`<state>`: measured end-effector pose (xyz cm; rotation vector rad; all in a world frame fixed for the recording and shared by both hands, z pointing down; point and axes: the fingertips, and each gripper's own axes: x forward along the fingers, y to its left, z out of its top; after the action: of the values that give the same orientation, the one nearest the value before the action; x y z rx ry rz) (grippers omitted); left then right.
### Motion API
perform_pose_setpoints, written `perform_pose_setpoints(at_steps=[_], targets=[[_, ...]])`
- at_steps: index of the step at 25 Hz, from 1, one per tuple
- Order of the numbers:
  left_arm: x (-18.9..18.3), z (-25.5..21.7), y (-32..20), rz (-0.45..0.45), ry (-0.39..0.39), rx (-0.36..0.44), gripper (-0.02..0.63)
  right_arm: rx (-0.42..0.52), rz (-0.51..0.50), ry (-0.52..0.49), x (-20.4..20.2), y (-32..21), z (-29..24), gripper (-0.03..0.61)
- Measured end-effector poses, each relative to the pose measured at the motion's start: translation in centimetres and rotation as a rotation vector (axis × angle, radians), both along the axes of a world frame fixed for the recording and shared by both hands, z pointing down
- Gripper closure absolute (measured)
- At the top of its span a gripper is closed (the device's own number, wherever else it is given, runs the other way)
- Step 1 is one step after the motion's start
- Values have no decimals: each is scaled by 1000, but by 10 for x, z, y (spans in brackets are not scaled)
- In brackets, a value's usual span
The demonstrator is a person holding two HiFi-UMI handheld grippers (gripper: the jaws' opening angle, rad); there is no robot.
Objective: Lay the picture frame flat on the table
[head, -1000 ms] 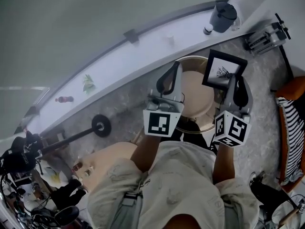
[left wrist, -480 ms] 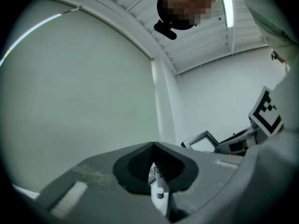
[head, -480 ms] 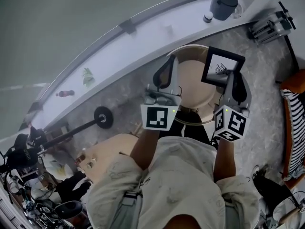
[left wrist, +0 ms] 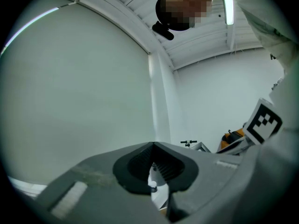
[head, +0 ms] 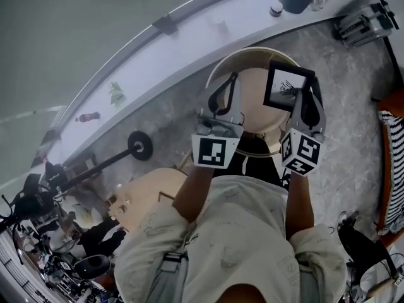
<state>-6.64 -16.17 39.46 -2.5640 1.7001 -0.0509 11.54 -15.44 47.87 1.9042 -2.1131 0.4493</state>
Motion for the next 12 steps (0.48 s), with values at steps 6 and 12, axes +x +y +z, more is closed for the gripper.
perform_pose_setpoints(at_steps=[6, 12], targets=[[13, 24, 6, 22, -41, -46, 611, -98, -24, -11, -1, 6, 53, 505], [16, 46, 4, 16, -57, -93, 611, -196, -45, -5, -3, 7, 108, 505]])
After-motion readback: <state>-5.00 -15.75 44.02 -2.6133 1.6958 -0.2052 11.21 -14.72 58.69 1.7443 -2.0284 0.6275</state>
